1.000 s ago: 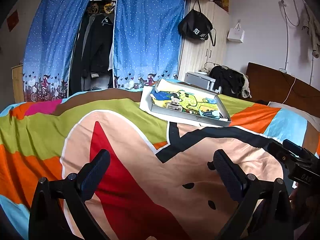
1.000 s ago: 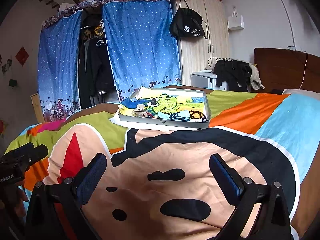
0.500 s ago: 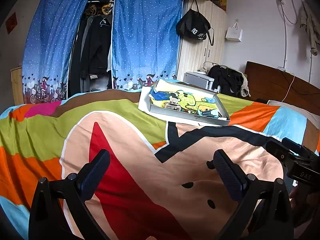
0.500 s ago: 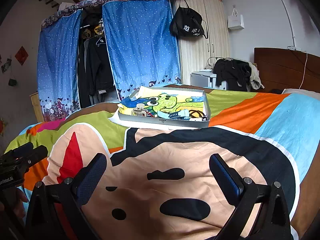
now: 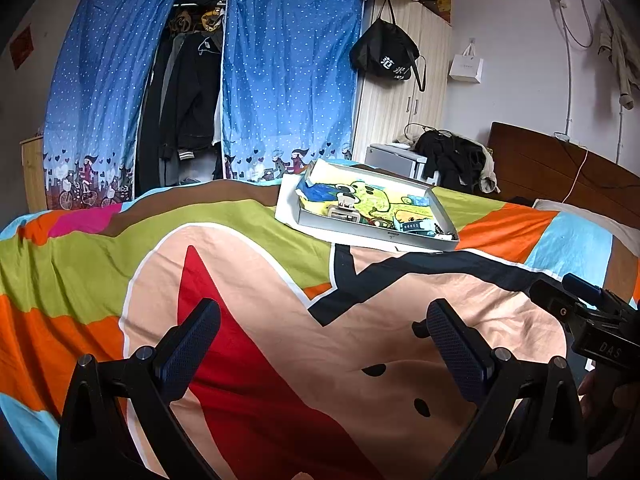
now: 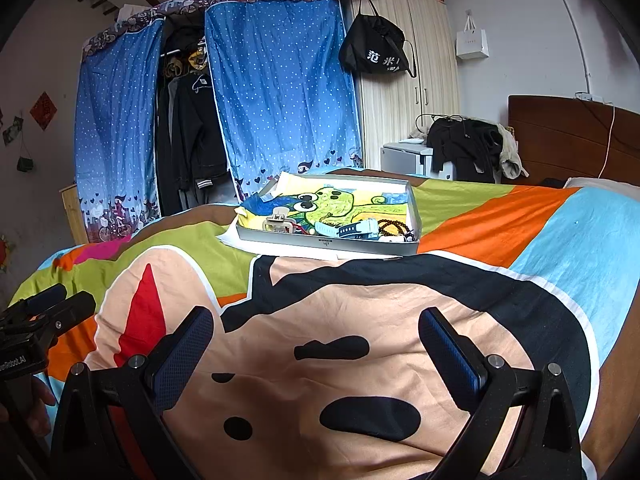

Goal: Organize jewelry

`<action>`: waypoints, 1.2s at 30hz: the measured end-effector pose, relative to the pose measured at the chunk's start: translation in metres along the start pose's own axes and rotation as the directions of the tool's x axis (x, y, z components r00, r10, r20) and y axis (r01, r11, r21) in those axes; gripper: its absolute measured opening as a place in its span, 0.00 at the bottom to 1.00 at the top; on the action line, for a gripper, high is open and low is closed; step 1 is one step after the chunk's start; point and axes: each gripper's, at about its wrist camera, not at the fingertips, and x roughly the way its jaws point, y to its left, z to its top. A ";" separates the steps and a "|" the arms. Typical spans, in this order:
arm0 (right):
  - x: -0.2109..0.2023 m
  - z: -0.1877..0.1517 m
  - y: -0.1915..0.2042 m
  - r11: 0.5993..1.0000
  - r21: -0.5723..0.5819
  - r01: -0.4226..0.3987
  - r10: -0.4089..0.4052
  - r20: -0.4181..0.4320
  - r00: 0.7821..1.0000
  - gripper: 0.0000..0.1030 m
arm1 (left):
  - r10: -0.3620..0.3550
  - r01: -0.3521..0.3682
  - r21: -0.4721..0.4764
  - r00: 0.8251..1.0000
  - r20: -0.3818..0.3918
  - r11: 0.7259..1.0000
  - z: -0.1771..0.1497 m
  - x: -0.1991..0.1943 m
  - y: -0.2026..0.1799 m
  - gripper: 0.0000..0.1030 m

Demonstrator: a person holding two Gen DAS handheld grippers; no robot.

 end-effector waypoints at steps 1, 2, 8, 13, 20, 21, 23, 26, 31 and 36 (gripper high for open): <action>0.000 0.000 0.000 1.000 0.000 0.000 0.000 0.000 1.000 1.00 | 0.000 0.000 0.000 1.000 0.000 1.000 0.000 0.000 0.000 0.98; 0.000 0.000 0.000 1.000 -0.001 0.000 0.000 0.000 1.000 1.00 | 0.000 0.000 0.000 1.000 0.000 1.000 0.000 0.000 0.000 0.98; 0.000 0.000 0.000 1.000 0.000 0.000 0.000 -0.001 1.000 1.00 | -0.002 0.002 -0.003 1.000 -0.002 1.000 0.000 0.000 0.000 0.98; 0.000 0.000 0.000 1.000 -0.001 0.001 -0.001 -0.002 1.000 1.00 | -0.002 0.002 -0.002 1.000 -0.002 1.000 0.000 0.001 0.000 0.98; 0.000 -0.001 0.000 1.000 -0.001 0.001 -0.001 -0.003 1.000 1.00 | -0.002 0.002 -0.003 1.000 -0.002 1.000 0.000 0.000 0.000 0.98; 0.000 0.000 0.000 1.000 -0.001 0.000 0.000 -0.002 1.000 1.00 | -0.003 0.003 -0.003 1.000 -0.002 1.000 0.000 0.000 0.000 0.98; 0.000 -0.001 0.000 1.000 -0.001 0.000 0.000 -0.004 1.000 1.00 | -0.005 0.005 -0.004 1.000 -0.004 1.000 -0.001 0.001 0.000 0.98; 0.000 -0.001 0.000 1.000 -0.002 0.000 0.000 -0.004 1.000 1.00 | -0.011 0.011 -0.005 1.000 -0.014 1.000 -0.001 0.002 0.000 0.98; 0.000 -0.001 0.000 1.000 -0.002 -0.001 0.001 -0.004 1.000 1.00 | 0.034 -0.034 0.001 0.999 -0.039 0.999 -0.005 0.006 -0.001 0.98; 0.000 -0.004 -0.001 1.000 0.001 -0.001 0.001 -0.009 1.000 1.00 | 0.020 -0.021 -0.016 0.999 -0.047 1.000 -0.010 0.006 0.003 0.98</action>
